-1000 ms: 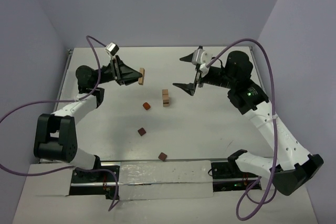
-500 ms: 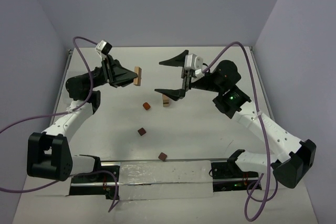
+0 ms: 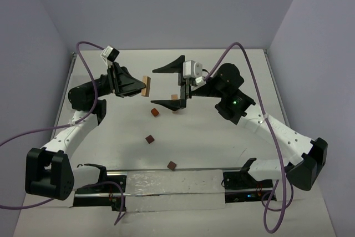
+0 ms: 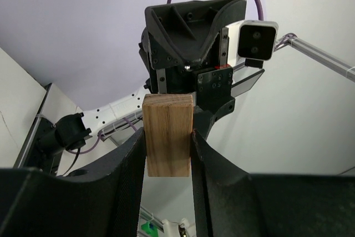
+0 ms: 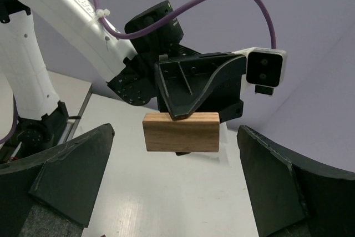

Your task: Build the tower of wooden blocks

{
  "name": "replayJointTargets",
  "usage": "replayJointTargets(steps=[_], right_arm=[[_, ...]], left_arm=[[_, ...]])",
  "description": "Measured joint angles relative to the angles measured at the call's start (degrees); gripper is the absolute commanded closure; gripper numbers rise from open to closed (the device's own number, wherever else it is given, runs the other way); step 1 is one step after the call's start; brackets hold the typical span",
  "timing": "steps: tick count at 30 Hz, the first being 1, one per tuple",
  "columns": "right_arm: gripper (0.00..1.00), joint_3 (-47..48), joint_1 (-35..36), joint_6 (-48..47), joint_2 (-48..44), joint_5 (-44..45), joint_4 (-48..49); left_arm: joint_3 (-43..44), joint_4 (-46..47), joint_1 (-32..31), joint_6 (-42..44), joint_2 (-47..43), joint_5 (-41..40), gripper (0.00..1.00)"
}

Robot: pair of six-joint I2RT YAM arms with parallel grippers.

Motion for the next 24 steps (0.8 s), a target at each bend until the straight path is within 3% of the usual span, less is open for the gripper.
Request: replayJointTargets(steps=[24], right_arm=[[0.00, 0.2, 1.1, -2.4, 3.4, 3.2, 0.6]], left_arm=[[0.0, 0.0, 0.0, -0.1, -0.1, -1.0, 1.00]])
